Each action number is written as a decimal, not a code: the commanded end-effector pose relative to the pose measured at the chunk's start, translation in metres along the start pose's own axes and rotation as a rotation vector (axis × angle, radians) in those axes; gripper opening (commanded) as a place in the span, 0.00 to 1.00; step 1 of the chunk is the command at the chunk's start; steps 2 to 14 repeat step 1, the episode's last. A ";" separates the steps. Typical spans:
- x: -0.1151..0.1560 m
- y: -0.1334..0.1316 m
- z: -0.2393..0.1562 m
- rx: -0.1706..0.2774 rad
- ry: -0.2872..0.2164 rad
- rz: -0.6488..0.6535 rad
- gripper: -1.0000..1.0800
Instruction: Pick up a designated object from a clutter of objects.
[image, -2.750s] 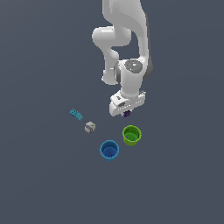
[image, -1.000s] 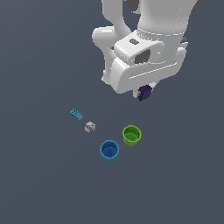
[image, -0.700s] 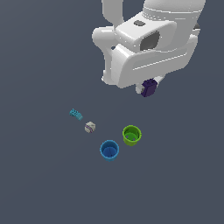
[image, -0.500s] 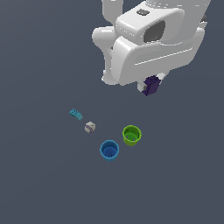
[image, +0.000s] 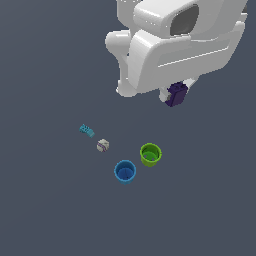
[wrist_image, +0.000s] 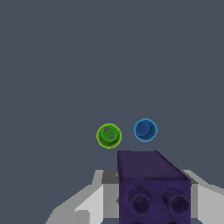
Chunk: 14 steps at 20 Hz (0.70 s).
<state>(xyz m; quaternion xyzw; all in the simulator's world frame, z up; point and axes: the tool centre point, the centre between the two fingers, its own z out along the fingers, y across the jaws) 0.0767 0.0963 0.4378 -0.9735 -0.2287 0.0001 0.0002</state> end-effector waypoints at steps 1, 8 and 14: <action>0.001 0.000 -0.001 0.000 0.000 0.000 0.00; 0.001 0.000 -0.001 0.000 0.000 0.000 0.00; 0.001 0.000 -0.001 0.000 0.000 0.000 0.00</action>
